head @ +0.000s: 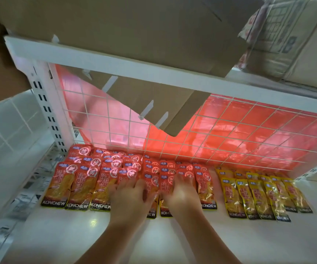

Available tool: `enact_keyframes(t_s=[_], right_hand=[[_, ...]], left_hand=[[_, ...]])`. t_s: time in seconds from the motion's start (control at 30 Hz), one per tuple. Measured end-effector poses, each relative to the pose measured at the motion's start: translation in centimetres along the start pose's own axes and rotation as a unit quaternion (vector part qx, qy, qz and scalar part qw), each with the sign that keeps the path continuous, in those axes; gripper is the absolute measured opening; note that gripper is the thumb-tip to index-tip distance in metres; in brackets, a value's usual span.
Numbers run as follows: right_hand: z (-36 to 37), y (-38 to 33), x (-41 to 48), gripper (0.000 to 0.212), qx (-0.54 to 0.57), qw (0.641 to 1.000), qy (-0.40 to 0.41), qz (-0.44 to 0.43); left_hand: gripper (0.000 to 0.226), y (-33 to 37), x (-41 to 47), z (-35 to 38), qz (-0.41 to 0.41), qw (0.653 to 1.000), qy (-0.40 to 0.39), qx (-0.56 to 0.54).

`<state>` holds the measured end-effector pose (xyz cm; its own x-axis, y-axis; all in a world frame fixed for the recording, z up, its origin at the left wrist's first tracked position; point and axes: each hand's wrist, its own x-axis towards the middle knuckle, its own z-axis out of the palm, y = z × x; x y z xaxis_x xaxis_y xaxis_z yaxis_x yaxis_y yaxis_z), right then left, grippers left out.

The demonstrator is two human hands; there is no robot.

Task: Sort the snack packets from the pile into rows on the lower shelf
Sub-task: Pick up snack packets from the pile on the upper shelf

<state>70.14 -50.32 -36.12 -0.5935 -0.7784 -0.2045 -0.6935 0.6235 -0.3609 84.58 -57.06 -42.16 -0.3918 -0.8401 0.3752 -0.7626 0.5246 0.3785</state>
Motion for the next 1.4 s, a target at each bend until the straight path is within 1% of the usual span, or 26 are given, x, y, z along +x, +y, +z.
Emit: enact_keyframes(t_s=[0.13,0.27,0.37,0.5,0.57,0.63,0.7,0.77,0.83,0.97,1.1,1.4], right_hand=[[0.2,0.1,0.1,0.069,-0.014,1.000,-0.013,0.001],[0.4,0.2,0.3,0.062,-0.024,1.000,0.001,-0.020],[0.6,0.2,0.5,0.060,-0.028,0.999,0.007,-0.029],[0.4,0.1,0.9,0.052,-0.028,0.999,0.008,-0.031],[-0.1,-0.3,1.3,0.048,-0.038,0.998,0.017,-0.046],[-0.7,-1.1,2.3,0.042,-0.033,0.996,0.024,-0.080],[-1.2,-2.2,3.8,0.033,-0.011,0.994,0.012,-0.104],[-1.5,-3.5,5.5,0.042,0.010,0.995,-0.019,-0.099],[-1.6,-4.5,6.8,0.049,0.002,0.994,-0.042,-0.104],[-0.9,-5.2,7.7,0.047,-0.037,0.989,-0.065,-0.129],[-0.7,-5.1,7.8,0.048,-0.019,0.989,-0.058,-0.135],[-0.3,-5.2,7.5,0.038,-0.017,0.983,-0.062,-0.175]], left_hand=[[0.034,-0.1,0.1,0.0,-0.018,1.000,-0.010,-0.009],[0.033,-0.1,0.2,-0.2,-0.031,0.999,-0.029,-0.011],[0.032,-0.1,0.3,-0.2,-0.032,0.999,-0.025,-0.016],[0.031,-0.1,0.3,0.0,-0.025,0.999,-0.003,-0.026],[0.029,-0.1,0.3,0.0,-0.018,0.999,0.015,-0.035],[0.027,-0.1,0.3,0.0,-0.013,0.999,0.022,-0.040],[0.027,-0.2,0.2,-0.1,-0.009,0.999,0.020,-0.037],[0.028,-0.3,0.1,-0.1,-0.005,0.999,0.018,-0.036],[0.028,-0.3,0.1,-0.1,-0.002,0.999,0.014,-0.036],[0.030,-0.5,0.0,-0.2,-0.003,0.999,0.010,-0.035],[0.031,-0.4,0.0,-0.1,-0.004,0.999,0.012,-0.032],[0.030,-0.2,0.0,-0.2,-0.013,0.999,0.014,-0.032]])
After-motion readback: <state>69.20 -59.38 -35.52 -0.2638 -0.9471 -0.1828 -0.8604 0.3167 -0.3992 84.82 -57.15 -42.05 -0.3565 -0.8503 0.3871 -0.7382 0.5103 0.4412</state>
